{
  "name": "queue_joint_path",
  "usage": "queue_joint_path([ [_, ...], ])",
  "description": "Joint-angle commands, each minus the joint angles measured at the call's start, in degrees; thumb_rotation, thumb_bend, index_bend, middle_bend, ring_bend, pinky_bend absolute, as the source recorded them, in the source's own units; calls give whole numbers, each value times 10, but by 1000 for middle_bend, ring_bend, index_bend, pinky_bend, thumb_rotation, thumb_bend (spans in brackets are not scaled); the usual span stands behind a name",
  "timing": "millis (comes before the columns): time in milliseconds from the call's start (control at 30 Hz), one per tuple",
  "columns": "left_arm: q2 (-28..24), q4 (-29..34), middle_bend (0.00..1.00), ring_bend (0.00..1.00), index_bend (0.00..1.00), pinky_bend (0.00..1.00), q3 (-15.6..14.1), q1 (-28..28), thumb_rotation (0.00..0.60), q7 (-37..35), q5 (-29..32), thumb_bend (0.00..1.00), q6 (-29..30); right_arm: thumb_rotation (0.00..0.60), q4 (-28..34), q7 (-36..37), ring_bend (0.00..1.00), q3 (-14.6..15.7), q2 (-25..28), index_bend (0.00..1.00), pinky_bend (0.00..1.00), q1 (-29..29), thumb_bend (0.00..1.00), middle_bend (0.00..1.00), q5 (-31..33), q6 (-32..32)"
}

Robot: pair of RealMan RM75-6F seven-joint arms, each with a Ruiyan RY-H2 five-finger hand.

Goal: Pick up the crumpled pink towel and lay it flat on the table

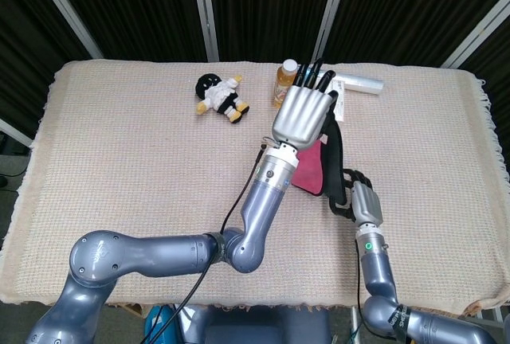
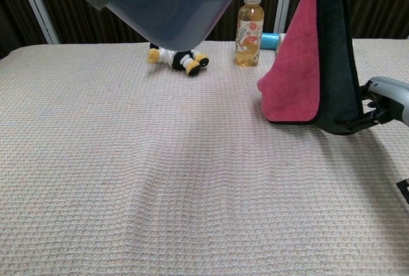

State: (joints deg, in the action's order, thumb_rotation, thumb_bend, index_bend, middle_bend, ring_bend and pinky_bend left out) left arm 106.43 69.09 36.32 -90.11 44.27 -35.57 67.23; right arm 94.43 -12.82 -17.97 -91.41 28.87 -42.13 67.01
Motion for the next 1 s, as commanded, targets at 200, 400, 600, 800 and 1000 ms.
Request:
queue_joint_path([
  [200, -24, 41, 167, 0, 603, 0, -16, 33, 600, -14, -6, 570, 2, 600, 8, 1, 0, -7, 11, 740, 0, 1, 618, 174, -8, 2],
  [400, -54, 72, 166, 0, 603, 0, -30, 66, 600, -33, -20, 570, 3, 600, 12, -6, 0, -8, 17, 780, 0, 2, 702, 177, -6, 5],
  [600, -73, 90, 166, 0, 604, 0, -31, 82, 600, -46, -25, 570, 3, 600, 1, -1, 0, -3, 10, 809, 0, 2, 703, 191, -5, -1],
  [800, -108, 132, 166, 0, 604, 0, -37, 117, 600, -77, -38, 570, 3, 600, 1, 9, 0, -23, 24, 855, 0, 5, 703, 216, -12, 3],
  [1000, -123, 147, 166, 0, 604, 0, -45, 138, 600, -98, -42, 570, -2, 600, 9, 6, 0, -32, 34, 867, 0, 8, 706, 227, -22, 12],
])
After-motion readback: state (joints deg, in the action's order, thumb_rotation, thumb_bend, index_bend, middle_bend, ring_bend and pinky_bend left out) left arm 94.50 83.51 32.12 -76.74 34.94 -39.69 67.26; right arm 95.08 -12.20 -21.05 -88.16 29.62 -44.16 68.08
